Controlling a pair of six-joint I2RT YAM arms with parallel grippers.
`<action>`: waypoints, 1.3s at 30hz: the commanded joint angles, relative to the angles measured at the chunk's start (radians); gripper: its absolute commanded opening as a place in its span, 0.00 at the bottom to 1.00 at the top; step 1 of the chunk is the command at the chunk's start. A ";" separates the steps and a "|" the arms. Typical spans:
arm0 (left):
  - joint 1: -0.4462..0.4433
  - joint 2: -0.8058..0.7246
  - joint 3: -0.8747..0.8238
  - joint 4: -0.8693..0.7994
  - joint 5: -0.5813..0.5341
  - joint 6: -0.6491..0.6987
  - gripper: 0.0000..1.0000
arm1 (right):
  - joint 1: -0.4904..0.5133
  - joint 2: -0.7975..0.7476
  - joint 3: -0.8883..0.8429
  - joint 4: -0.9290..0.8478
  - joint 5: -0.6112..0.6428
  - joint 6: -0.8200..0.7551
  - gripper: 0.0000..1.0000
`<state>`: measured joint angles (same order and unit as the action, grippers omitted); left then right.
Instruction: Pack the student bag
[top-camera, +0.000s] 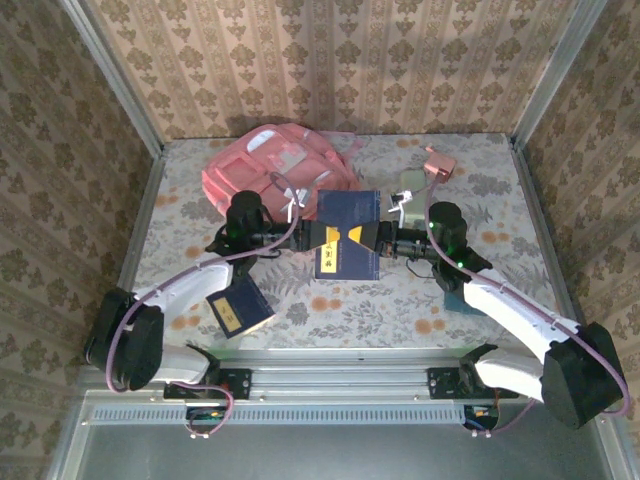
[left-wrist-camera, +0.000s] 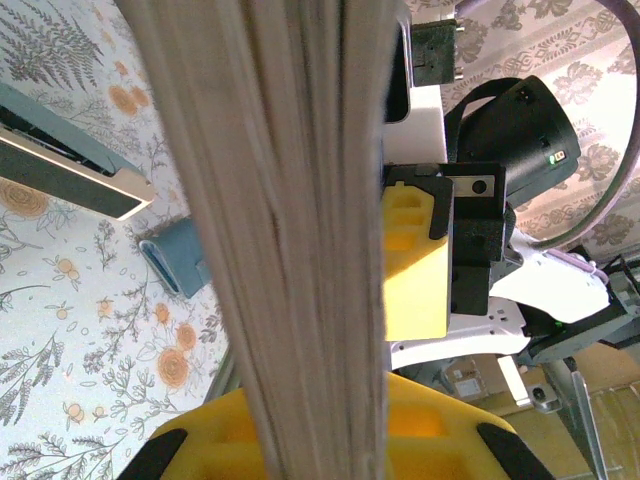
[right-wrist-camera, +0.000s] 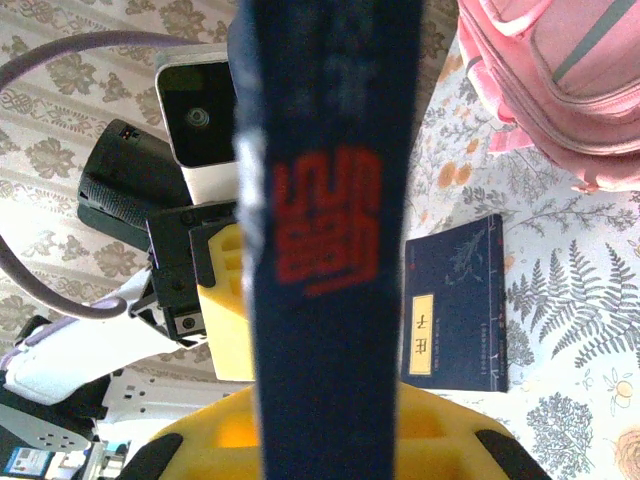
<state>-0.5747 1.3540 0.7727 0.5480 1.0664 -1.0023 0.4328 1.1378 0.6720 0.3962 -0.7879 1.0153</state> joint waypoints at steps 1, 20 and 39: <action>-0.004 -0.041 0.020 0.050 -0.010 0.012 0.00 | 0.024 -0.025 -0.011 -0.035 -0.031 -0.053 0.15; -0.118 -0.161 -0.262 0.568 -0.864 -0.188 0.00 | 0.204 -0.105 -0.135 0.303 0.522 0.136 0.90; -0.149 -0.027 -0.274 0.736 -0.896 -0.316 0.00 | 0.247 0.011 -0.121 0.394 0.750 0.206 0.79</action>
<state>-0.7139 1.3327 0.4984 1.1870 0.1837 -1.3022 0.6724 1.1202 0.5076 0.7341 -0.0765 1.2118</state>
